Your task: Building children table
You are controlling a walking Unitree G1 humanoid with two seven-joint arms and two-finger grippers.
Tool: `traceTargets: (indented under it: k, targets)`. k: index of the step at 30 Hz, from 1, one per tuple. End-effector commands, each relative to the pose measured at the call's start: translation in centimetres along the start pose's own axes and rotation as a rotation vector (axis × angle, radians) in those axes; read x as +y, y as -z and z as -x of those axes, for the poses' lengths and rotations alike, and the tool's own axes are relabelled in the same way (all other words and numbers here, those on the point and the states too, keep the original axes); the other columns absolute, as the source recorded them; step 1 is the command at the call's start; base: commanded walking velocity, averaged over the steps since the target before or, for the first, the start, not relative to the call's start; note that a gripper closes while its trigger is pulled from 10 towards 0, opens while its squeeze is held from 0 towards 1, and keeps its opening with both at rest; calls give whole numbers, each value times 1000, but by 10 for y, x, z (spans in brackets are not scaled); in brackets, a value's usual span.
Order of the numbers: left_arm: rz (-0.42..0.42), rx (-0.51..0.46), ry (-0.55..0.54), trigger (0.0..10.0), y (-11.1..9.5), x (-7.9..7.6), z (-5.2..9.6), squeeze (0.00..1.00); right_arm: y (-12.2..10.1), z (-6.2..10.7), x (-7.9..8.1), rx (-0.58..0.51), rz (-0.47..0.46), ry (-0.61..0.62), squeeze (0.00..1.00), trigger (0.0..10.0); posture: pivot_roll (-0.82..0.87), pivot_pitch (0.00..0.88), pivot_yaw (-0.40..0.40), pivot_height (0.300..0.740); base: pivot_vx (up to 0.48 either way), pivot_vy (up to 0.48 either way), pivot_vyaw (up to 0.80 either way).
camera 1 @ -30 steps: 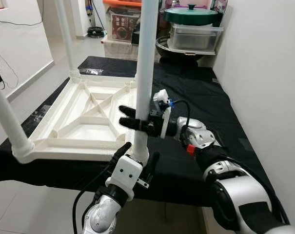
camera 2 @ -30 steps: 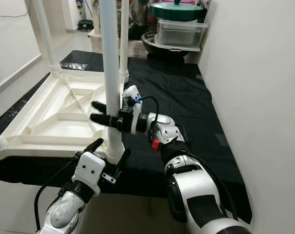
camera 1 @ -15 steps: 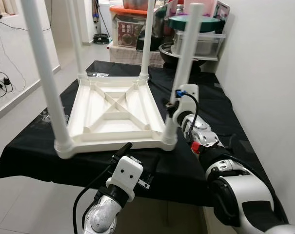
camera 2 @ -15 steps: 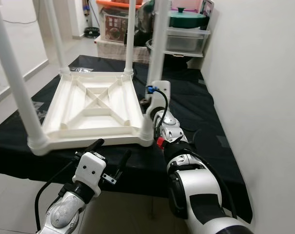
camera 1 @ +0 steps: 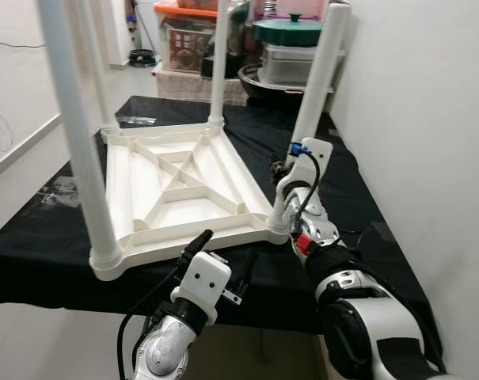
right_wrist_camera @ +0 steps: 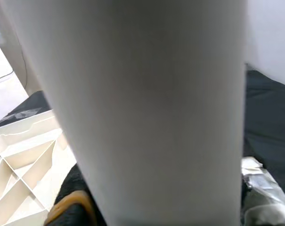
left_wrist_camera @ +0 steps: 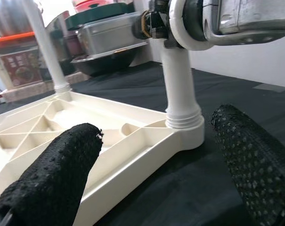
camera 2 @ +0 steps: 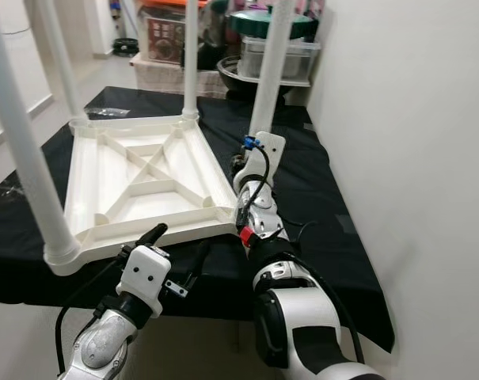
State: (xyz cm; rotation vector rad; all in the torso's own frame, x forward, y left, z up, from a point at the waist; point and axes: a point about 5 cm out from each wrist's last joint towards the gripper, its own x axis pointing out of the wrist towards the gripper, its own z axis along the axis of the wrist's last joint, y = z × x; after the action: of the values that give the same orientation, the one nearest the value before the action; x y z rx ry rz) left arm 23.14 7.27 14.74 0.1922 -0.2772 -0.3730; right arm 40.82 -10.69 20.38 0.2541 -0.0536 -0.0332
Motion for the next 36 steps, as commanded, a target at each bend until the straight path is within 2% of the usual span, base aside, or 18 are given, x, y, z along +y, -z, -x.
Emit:
traceTargets:
  k: [1,5,6,7,9,10,11,14,16,22,23,25,26,30,32,35,36]
  targets:
    - [0,26,7,10000,5,-2,0,0,0,1,6,-8,-2,-32,1000,10000,79,35,-105,740,0,0,0]
    - [1,27,7,10000,5,-2,0,0,1,1,5,-15,12,-56,1000,10000,80,34,-110,740,0,0,0]
    - [-1,25,9,10000,4,-2,-1,0,10,3,3,81,10,-358,0,10000,83,33,-110,740,0,0,0]
    - [-1,25,9,10000,4,-2,-1,0,10,3,3,81,10,-358,0,10000,83,33,-110,740,0,0,0]
    - [-3,22,9,10000,4,-3,-1,0,17,16,-2,208,-31,-804,0,10000,83,32,-112,740,0,0,0]
    - [-4,21,9,10000,4,-3,-1,0,17,21,-4,244,-41,-940,0,10000,85,30,-112,740,0,0,0]
    - [-4,21,9,10000,4,-3,-1,0,17,21,-4,244,-41,-940,0,10000,85,30,-112,740,0,0,0]
    - [-4,20,8,10000,4,-3,0,0,12,34,-3,271,7,-1218,0,10000,92,27,-116,740,0,0,0]
    - [-2,21,7,10000,4,-4,0,0,11,35,2,289,36,-1271,0,10000,93,25,-115,740,0,0,0]
    - [-1,21,8,10000,3,-4,1,0,12,34,16,283,79,-1293,0,10000,96,23,-118,740,0,0,0]
    - [-1,22,8,10000,3,-4,1,0,12,34,19,283,70,-1303,0,8392,94,20,-116,740,0,0,0]
    - [-2,22,7,10000,3,-4,1,0,12,34,22,275,66,-1307,0,8392,94,20,-115,740,0,0,0]
    - [-2,22,7,10000,4,-5,1,0,13,33,23,284,59,-1280,0,0,97,16,-119,740,0,0,0]
    - [-2,22,7,10000,4,-5,2,0,12,24,21,240,61,-1114,0,0,97,12,-119,740,0,0,0]
    - [-2,22,7,10000,4,-5,2,0,11,23,20,222,67,-1085,0,0,97,12,-119,740,0,0,0]
    - [-2,22,10,10000,4,-5,1,0,3,6,6,170,91,-759,0,0,92,12,-117,740,0,0,0]
    - [-2,22,10,10000,4,-5,1,0,3,6,6,170,91,-759,0,0,92,12,-117,740,0,0,0]
